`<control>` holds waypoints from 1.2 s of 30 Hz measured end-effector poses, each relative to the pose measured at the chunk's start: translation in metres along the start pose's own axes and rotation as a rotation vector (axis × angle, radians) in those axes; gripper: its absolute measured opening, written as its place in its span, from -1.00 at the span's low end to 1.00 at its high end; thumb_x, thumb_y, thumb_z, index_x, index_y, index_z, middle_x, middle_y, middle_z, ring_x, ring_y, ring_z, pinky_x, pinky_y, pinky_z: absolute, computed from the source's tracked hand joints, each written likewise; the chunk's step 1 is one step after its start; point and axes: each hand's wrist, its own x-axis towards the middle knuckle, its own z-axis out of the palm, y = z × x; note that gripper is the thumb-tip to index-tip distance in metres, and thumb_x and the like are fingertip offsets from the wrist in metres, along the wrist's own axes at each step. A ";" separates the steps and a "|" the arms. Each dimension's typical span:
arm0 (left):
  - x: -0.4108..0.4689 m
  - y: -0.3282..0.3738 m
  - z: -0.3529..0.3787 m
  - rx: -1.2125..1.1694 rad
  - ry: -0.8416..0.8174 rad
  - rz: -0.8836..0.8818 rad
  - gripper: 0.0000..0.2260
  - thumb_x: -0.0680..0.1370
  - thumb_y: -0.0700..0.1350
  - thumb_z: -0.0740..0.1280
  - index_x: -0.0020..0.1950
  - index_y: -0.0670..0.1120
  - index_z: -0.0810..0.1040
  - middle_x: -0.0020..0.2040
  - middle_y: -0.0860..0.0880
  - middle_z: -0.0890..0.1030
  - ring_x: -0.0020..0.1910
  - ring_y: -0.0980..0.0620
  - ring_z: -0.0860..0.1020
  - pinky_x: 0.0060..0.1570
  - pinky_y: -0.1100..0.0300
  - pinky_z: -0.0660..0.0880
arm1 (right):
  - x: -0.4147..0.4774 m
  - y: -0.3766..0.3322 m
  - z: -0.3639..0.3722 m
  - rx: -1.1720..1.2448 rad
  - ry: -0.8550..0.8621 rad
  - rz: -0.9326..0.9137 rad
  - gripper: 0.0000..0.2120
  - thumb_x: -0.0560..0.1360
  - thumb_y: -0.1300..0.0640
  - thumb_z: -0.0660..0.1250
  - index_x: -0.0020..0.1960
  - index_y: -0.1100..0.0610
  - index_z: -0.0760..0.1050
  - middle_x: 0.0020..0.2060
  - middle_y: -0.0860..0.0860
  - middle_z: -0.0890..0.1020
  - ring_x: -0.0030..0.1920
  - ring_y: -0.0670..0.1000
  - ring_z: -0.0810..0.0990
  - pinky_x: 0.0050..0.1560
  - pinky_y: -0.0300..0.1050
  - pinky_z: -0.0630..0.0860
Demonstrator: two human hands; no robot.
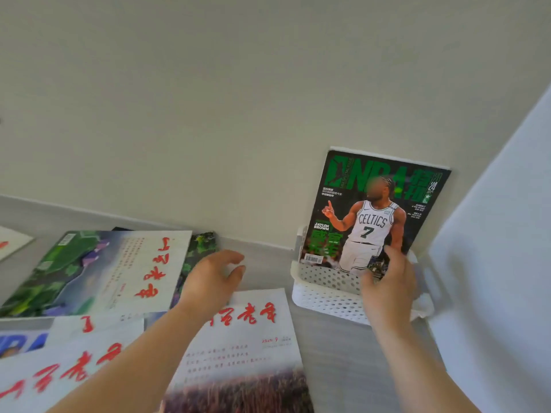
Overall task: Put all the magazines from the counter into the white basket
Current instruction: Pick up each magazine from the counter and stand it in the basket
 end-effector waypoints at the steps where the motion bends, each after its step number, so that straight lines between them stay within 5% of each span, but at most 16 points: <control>1: -0.015 -0.016 -0.015 -0.011 0.008 -0.041 -0.80 0.50 -0.13 0.28 0.10 -0.04 0.57 0.14 -0.05 0.60 -0.04 0.02 0.51 -0.06 0.27 0.34 | -0.016 -0.010 0.003 0.018 -0.018 -0.009 -0.54 0.38 0.34 0.31 0.27 0.24 0.33 0.27 0.23 0.41 0.30 0.21 0.31 0.29 0.03 0.21; 10: -0.108 -0.172 -0.130 0.060 0.053 -0.472 -0.72 0.47 -0.15 0.33 0.17 -0.15 0.51 0.26 -0.18 0.52 0.17 -0.19 0.50 0.16 0.01 0.40 | -0.183 -0.074 0.075 -0.057 -0.527 -0.133 -0.52 0.49 0.14 0.22 0.38 0.10 0.19 0.40 0.04 0.29 0.41 0.00 0.21 0.40 -0.16 0.12; 14: -0.131 -0.214 -0.154 0.280 -0.095 -0.552 -0.43 0.48 0.03 0.27 0.42 -0.11 0.17 0.48 -0.13 0.20 0.42 -0.15 0.23 0.38 -0.01 0.22 | -0.246 -0.098 0.113 -0.051 -0.822 -0.184 -0.37 0.47 -0.09 0.21 0.43 0.02 0.02 0.47 -0.03 0.12 0.46 -0.03 0.08 0.45 -0.11 0.03; 17: -0.136 -0.230 -0.160 0.353 -0.186 -0.554 -0.31 0.48 0.14 0.22 0.46 -0.04 -0.05 0.52 -0.05 0.05 0.47 -0.12 0.11 0.44 -0.03 0.09 | -0.283 -0.101 0.133 -0.247 -0.969 -0.282 -0.22 0.41 -0.24 0.17 0.45 0.01 -0.13 0.50 -0.01 -0.12 0.49 0.00 -0.19 0.44 -0.11 -0.28; 20: -0.129 -0.232 -0.166 0.193 -0.154 -0.568 -0.34 0.47 0.11 0.25 0.45 -0.05 0.03 0.48 -0.09 0.20 0.43 -0.18 0.20 0.40 -0.08 0.19 | -0.294 -0.096 0.140 -0.392 -0.948 -0.339 -0.21 0.40 -0.32 0.10 0.45 0.00 -0.17 0.49 0.01 -0.23 0.47 0.01 -0.29 0.33 -0.17 -0.50; 25: -0.119 -0.230 -0.175 -0.401 0.065 -0.604 -0.50 0.48 -0.20 0.32 0.38 -0.14 0.24 0.29 -0.21 0.45 0.16 -0.19 0.47 0.01 0.03 0.41 | -0.295 -0.095 0.142 -0.405 -0.939 -0.301 -0.24 0.41 -0.30 0.12 0.45 -0.04 -0.14 0.48 -0.04 -0.22 0.47 -0.03 -0.26 0.43 -0.07 -0.32; 28: -0.118 -0.226 -0.185 -0.696 0.088 -0.648 -0.61 0.47 -0.34 0.27 0.27 -0.15 0.33 0.06 -0.11 0.57 0.00 -0.18 0.53 0.08 -0.11 0.45 | -0.297 -0.095 0.140 -0.350 -0.894 -0.264 -0.25 0.40 -0.28 0.17 0.43 -0.06 -0.09 0.49 -0.07 -0.16 0.47 -0.07 -0.21 0.43 -0.08 -0.29; 32: -0.122 -0.215 -0.189 -0.617 -0.233 -0.632 -0.79 0.49 -0.41 0.16 0.03 -0.18 0.43 0.09 -0.26 0.56 0.02 -0.25 0.53 0.06 -0.16 0.47 | -0.299 -0.097 0.138 -0.300 -0.859 -0.215 -0.24 0.40 -0.22 0.21 0.44 -0.04 -0.10 0.49 -0.06 -0.11 0.48 -0.07 -0.16 0.44 -0.10 -0.24; 36: -0.119 -0.206 -0.197 -0.561 -0.268 -0.533 -0.72 0.50 -0.41 0.15 0.17 -0.20 0.38 0.12 -0.24 0.55 0.05 -0.23 0.52 0.10 -0.17 0.47 | -0.295 -0.107 0.133 -0.030 -0.809 -0.004 -0.31 0.45 -0.03 0.27 0.44 0.02 -0.02 0.46 -0.01 0.11 0.44 -0.01 0.10 0.44 -0.04 0.05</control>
